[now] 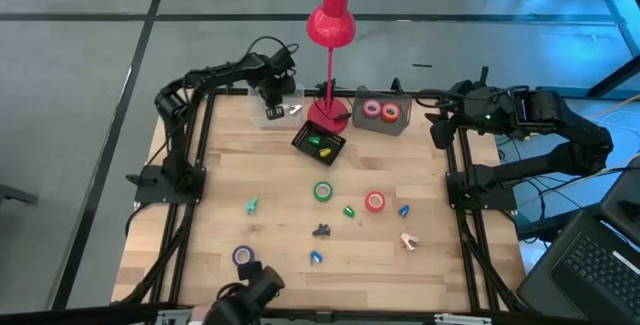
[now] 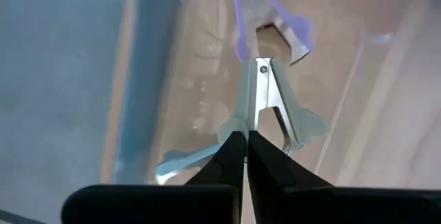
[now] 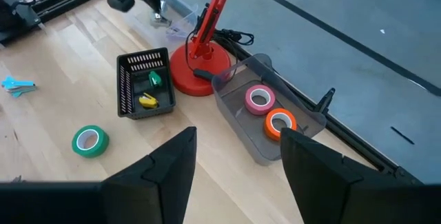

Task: Pick and place Stapler, Stapler remover, tape
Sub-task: Put the gray staple remover into the transparent bin, then put the red tape into the gray bin

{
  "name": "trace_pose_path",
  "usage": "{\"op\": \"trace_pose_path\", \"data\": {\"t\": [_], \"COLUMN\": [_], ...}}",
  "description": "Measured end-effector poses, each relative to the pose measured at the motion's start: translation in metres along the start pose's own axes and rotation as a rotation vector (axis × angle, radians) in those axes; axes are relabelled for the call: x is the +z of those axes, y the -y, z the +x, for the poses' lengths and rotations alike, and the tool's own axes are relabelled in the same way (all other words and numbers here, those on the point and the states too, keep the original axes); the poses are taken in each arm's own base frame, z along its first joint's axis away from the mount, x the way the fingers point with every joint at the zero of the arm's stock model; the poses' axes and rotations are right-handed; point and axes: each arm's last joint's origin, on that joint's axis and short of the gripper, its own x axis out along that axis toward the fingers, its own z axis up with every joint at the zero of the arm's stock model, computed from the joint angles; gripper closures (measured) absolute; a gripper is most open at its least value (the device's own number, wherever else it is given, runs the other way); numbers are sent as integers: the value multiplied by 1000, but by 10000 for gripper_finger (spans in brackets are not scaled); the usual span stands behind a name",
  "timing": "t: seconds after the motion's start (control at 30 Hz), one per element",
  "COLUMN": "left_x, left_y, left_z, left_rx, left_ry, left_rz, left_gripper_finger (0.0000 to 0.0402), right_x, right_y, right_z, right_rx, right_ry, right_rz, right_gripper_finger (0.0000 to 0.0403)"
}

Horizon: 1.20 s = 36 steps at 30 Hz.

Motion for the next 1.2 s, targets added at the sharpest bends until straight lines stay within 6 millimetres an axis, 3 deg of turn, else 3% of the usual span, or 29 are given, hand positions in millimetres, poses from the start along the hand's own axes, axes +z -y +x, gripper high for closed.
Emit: {"op": "trace_pose_path", "data": {"t": [0.13,0.4,0.7,0.8,0.9,1.07,1.2], "left_x": [1,1,-5,-10,-15,-27,-38], "left_y": [0,0,0,1,6,29,64], "left_z": [13,14,0,-21,-56,-124,-157], "left_rx": [-17,-15,54,99,66,-224,-412], "left_ry": [-27,-29,-90,-93,15,347,531], "left_rz": [1,1,13,2,-90,-270,-280], "left_gripper_finger": [399,384,288,262,247,241,244], "right_x": [0,0,0,0,0,-2,-4], "right_y": [0,0,0,0,0,-3,-8], "right_z": [0,0,0,0,0,0,1], "right_rx": [0,0,4,4,8,115,224], "right_ry": [0,0,-3,-3,-6,-63,-140], "right_rz": [1,4,-1,-4,-4,-2,52], "right_gripper_finger": [193,193,193,193,193,193,193]}}
